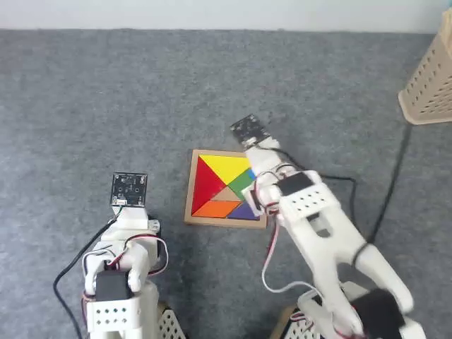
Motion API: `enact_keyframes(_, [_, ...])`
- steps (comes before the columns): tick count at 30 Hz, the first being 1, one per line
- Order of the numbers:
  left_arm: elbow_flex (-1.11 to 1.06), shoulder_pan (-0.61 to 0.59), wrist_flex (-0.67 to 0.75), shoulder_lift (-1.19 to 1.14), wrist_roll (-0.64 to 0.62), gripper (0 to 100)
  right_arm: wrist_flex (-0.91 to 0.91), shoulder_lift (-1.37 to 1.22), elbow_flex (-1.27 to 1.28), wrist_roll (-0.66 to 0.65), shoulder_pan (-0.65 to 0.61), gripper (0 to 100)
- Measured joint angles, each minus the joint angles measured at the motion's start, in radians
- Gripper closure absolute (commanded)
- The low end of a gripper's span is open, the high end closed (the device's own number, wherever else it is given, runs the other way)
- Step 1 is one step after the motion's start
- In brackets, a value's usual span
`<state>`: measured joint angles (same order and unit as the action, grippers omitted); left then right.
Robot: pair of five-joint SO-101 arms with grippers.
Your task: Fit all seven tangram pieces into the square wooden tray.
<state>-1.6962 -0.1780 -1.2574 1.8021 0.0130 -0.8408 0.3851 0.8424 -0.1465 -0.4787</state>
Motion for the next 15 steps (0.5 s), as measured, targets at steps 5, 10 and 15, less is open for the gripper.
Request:
enact_keyframes(5, [0.0, 0.0, 0.0, 0.0, 0.0, 99, 0.055, 0.209, 0.193, 0.0, 0.06, 99.1])
enact_keyframes(10, [0.0, 0.0, 0.0, 0.0, 0.0, 99, 0.068, 0.456, 0.354, 0.0, 0.097, 99.0])
enact_keyframes(15, [0.0, 0.0, 0.0, 0.0, 0.0, 99, 0.044, 0.69, 0.517, 0.0, 0.183, 98.9])
